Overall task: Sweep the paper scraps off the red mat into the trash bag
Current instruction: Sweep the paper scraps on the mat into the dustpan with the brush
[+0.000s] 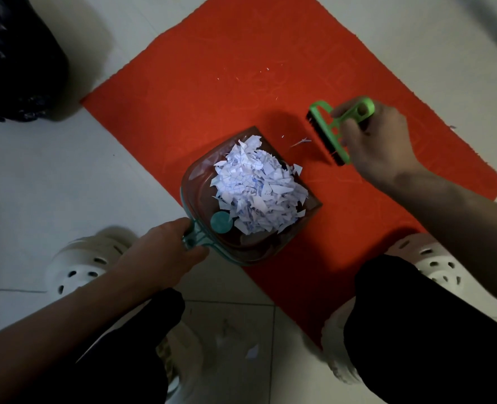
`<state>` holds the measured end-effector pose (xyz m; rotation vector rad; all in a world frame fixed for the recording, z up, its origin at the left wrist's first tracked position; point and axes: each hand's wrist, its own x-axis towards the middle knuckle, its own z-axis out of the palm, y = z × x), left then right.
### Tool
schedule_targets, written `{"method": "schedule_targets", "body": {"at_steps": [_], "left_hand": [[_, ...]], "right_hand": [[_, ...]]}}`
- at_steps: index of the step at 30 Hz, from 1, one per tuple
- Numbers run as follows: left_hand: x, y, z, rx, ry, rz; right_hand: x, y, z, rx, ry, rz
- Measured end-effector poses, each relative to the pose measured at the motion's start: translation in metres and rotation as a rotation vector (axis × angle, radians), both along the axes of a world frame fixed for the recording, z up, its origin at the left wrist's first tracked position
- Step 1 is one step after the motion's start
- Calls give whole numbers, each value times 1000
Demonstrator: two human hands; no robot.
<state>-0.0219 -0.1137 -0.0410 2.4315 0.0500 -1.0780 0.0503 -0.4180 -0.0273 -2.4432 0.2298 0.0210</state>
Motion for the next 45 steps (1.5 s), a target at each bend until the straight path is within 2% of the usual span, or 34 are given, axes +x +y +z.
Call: {"method": "schedule_targets", "body": {"at_steps": [7,15,18,23,28,31,34,40,45], "left_hand": [[-1,-1,0,16,-2,-11],[-1,0,-1,20,-3,-8],[-1,0,0,19,-6,-21],[-1,-1,0,17,-5,-23],[0,-1,-1,17,1,-21],[0,-1,-2,12,0,-13],[0,0,-3,13,-5,-20],[0,0,-3,6,-6,-17],[0,1,-5,10,-1,-18]], "right_hand": [[29,-9,-24,-165,30,15],[-3,22,-5,30,141,289],[-8,14,1,69,67,214],[2,-5,-6,-32,68,7],[-13,22,-19,-26,145,133],[-20,35,-10,46,118,218],[-16,27,2,90,61,158],[-3,6,-9,-35,66,20],[-14,32,-20,-9,126,156]]}}
